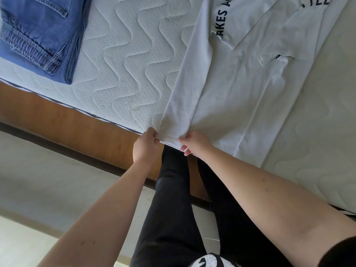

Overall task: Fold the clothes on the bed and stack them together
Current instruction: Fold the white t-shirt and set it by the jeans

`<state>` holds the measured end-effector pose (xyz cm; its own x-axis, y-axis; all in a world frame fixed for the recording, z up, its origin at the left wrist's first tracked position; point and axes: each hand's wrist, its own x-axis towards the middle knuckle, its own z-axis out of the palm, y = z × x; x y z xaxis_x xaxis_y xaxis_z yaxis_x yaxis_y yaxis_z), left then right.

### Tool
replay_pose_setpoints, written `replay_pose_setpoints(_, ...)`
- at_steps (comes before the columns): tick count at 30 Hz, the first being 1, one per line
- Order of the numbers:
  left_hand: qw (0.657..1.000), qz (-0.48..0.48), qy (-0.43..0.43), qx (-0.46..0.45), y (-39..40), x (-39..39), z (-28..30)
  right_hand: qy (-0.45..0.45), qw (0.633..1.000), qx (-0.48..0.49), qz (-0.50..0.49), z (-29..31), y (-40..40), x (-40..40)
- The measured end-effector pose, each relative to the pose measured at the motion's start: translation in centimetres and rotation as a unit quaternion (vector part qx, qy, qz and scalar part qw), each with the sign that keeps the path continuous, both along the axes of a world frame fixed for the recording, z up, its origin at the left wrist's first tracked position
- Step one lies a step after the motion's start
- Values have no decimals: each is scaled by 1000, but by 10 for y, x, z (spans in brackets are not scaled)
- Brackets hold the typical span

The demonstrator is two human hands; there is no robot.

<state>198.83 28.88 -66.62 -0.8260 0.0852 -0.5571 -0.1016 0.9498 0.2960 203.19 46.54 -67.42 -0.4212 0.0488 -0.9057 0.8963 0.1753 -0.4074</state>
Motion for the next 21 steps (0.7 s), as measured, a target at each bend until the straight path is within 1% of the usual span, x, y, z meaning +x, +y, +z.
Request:
replay_pose_setpoints(4, 998, -47, 10, -34, 0, 3, -5, 25, 996, 54, 68, 6, 1, 6)
replay_pose_setpoints(7, 997, -55, -25, -38, 0, 3, -7, 16, 995, 62, 81, 9, 2, 7)
replay_pose_setpoints(9, 998, -37, -42, -20, -1, 3, -7, 18, 995, 60, 81, 11, 3, 7)
replay_pose_setpoints(12, 997, 43, -46, 46, 3, -2, -7, 24, 997, 39, 58, 12, 2, 8)
replay_pose_setpoints(14, 992, 75, -59, 77, 8, -10, -9, 22, 999, 22, 34, 10, 0, 11)
replay_pose_setpoints(16, 991, 80, -76, 82, 9, -17, -12, 20, 999, 21, 21, 8, -1, 13)
replay_pose_setpoints(18, 991, 73, -93, 66, 10, -24, -16, 22, 999, 26, 10, 5, -1, 16)
replay_pose_setpoints(21, 990, 68, -111, 51, 11, -29, -17, 18, 999, 38, 21, 2, 0, 18)
